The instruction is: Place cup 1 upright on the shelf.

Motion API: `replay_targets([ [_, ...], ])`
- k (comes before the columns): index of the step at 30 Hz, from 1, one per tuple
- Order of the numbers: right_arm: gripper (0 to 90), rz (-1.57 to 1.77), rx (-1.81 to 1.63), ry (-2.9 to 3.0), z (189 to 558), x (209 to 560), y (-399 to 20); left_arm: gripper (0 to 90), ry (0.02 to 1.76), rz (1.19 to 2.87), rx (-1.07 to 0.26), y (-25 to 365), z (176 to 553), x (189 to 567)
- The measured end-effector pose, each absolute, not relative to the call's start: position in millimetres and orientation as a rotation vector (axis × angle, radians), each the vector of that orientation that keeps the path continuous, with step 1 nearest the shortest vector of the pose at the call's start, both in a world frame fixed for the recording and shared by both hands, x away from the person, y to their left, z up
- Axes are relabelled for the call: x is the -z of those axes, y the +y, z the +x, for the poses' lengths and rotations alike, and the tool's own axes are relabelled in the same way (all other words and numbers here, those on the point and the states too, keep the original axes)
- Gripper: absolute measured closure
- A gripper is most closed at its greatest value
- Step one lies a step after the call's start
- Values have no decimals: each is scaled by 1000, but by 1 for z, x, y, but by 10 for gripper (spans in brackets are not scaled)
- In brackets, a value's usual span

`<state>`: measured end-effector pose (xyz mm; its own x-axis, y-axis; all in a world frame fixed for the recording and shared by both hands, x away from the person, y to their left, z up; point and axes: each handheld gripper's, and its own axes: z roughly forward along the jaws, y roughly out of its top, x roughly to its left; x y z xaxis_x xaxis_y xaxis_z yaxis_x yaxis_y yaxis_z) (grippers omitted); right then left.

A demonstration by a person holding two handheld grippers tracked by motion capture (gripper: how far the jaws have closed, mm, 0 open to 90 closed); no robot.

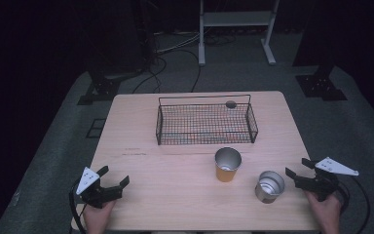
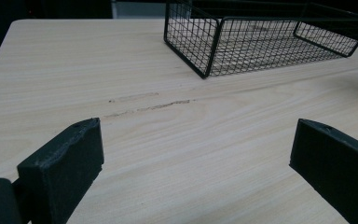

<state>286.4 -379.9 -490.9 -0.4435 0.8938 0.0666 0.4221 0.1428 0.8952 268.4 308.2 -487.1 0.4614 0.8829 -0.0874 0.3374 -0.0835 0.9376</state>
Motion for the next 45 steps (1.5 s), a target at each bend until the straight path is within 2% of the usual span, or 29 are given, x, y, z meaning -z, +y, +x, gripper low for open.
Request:
replay_targets([
  [9,181,1219,-1265,1958,276,482,-385,17,1069,1652,-636,309,267,489],
  [17,160,1169,-1314,2010,253,476,-392,17,1056,1648,-635,308,268,487],
  [32,136,1015,-1447,2125,209,482,-377,17,1063,1644,-641,308,269,488],
  [45,135,958,-1478,2196,214,492,-351,17,1060,1641,-643,307,269,488],
])
